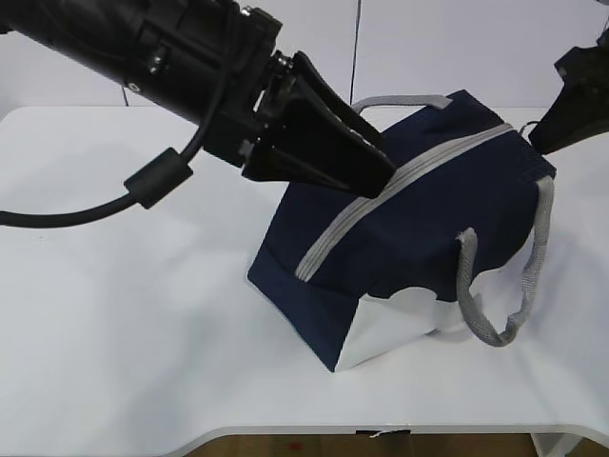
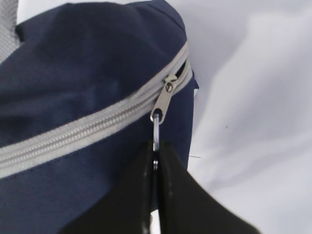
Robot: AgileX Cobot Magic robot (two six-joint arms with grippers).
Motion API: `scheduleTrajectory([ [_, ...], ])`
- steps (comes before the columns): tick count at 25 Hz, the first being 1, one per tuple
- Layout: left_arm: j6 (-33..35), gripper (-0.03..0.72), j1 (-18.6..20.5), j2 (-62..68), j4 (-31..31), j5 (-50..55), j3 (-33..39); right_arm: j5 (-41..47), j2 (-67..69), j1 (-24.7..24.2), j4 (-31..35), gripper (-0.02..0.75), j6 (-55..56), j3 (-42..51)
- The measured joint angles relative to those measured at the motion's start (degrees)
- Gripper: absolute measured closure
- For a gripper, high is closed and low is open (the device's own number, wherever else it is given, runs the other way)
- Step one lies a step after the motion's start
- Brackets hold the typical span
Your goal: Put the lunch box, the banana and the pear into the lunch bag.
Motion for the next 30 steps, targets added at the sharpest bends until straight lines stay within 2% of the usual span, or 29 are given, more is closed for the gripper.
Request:
scheduleTrajectory([
  [7, -0.3, 0.265, -1.4, 0.0, 0.0, -2.4, 0.0, 0.0, -4.2, 0.0, -1.8, 0.732, 0.5, 4.8],
  [14, -0.5, 0.265, -7.5, 0.0, 4.4, -6.4, 0.0, 0.1, -8.8, 0.0, -3.5, 0.732, 1.7, 5.9],
  [24, -5.6, 0.262, -17.1, 0.0, 13.7, -20.1, 0.0, 0.6, -12.9, 0.0, -4.0, 0.732, 3.2, 7.3],
  [30, -11.9, 0.262, -24.0, 0.0, 25.0, -28.0, 0.0, 0.7, -13.9, 0.0, -4.1, 0.732, 3.3, 7.3],
])
